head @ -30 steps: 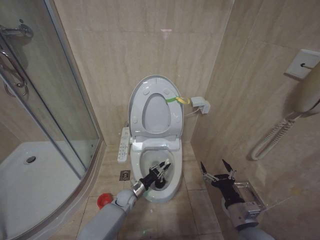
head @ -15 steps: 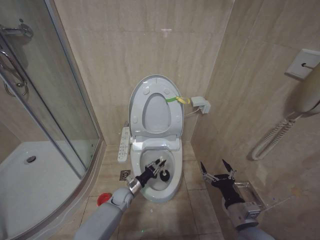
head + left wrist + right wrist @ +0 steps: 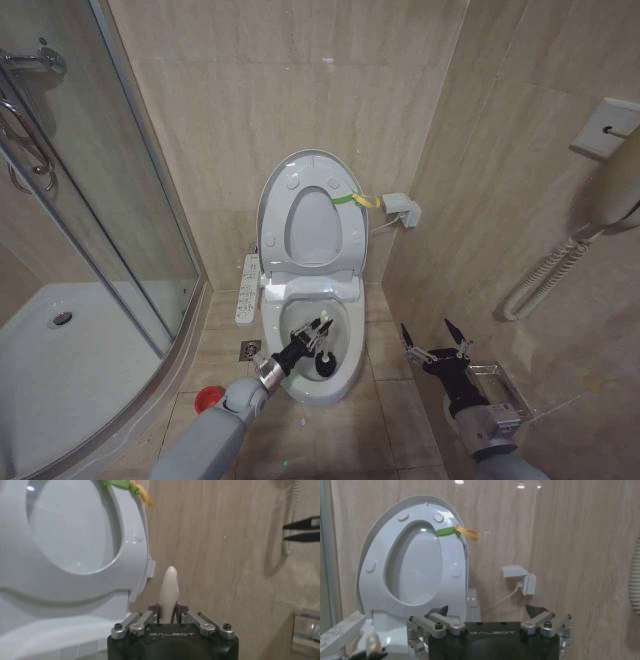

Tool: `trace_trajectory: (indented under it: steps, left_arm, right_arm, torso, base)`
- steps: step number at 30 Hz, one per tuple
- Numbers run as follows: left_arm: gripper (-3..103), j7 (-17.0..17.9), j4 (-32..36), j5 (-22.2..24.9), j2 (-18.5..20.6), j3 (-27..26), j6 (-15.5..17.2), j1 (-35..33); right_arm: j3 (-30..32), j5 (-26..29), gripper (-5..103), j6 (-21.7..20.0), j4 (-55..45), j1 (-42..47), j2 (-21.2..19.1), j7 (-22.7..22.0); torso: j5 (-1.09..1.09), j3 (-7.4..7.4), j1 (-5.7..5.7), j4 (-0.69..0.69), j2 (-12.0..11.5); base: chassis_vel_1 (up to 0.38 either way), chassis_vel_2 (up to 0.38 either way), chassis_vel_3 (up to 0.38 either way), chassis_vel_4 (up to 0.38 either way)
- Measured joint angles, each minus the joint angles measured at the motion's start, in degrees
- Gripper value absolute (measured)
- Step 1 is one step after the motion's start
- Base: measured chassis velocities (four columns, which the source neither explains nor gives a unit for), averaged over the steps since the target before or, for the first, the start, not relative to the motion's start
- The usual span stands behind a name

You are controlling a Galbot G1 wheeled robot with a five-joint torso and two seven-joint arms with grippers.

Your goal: Open the toilet lid, clean the toilet bowl with a toilet brush, close the toilet lid, and flush.

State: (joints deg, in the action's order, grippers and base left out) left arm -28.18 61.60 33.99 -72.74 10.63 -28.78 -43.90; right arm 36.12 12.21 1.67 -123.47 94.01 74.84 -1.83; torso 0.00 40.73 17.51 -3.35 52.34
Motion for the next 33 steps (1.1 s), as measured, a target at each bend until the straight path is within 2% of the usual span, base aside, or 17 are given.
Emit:
trace_trajectory:
  steps: [7, 16, 20, 24, 27, 33]
  left_arm:
    - [23, -0.4, -1.5, -0.6, -0.3, 0.4, -0.4, -0.1]
    - [23, 0.8, 5.8, 1.3, 1.0, -0.3, 1.7, 1.0]
    - [21, 1.0, 6.2, 1.7, 0.9, 0.1, 2.0, 1.7]
    - [21, 0.7, 3.7, 1.3, 0.3, 1.0, 1.7, 1.7]
    - [21, -0.7, -2.2, 0.1, -1.2, 1.6, -0.1, 1.8]
    - [21, -1.3, -6.4, -0.7, -1.8, 1.5, -0.8, 2.3]
  right_arm:
    - [0.0, 0.0, 100, 0.0, 0.0, 0.0, 0.0, 0.0]
    - [0.0, 0.0, 100, 0.0, 0.0, 0.0, 0.0, 0.0]
    - [0.0, 0.0, 100, 0.0, 0.0, 0.0, 0.0, 0.0]
    - [0.0, 0.0, 100, 0.0, 0.0, 0.0, 0.0, 0.0]
    - [0.0, 0.0, 100, 0.0, 0.0, 0.0, 0.0, 0.0]
    - [0.0, 0.0, 100, 0.0, 0.0, 0.0, 0.0, 0.0]
  torso:
    - [0.0, 0.02, 0.01, 0.0, 0.0]
    - [-0.01, 0.01, 0.01, -0.02, 0.0]
    - [0.0, 0.02, 0.01, -0.02, 0.0]
    - [-0.01, 0.01, 0.01, -0.01, 0.0]
    - [0.0, 0.0, 0.0, -0.01, 0.0]
    - [0.0, 0.0, 0.0, 0.0, 0.0]
  base:
    - [0.0, 0.0, 0.0, 0.0]
    - [0.0, 0.0, 0.0, 0.0]
    - [0.0, 0.0, 0.0, 0.0]
    - [0.0, 0.0, 0.0, 0.0]
    - [0.0, 0.0, 0.0, 0.0]
    - [0.0, 0.0, 0.0, 0.0]
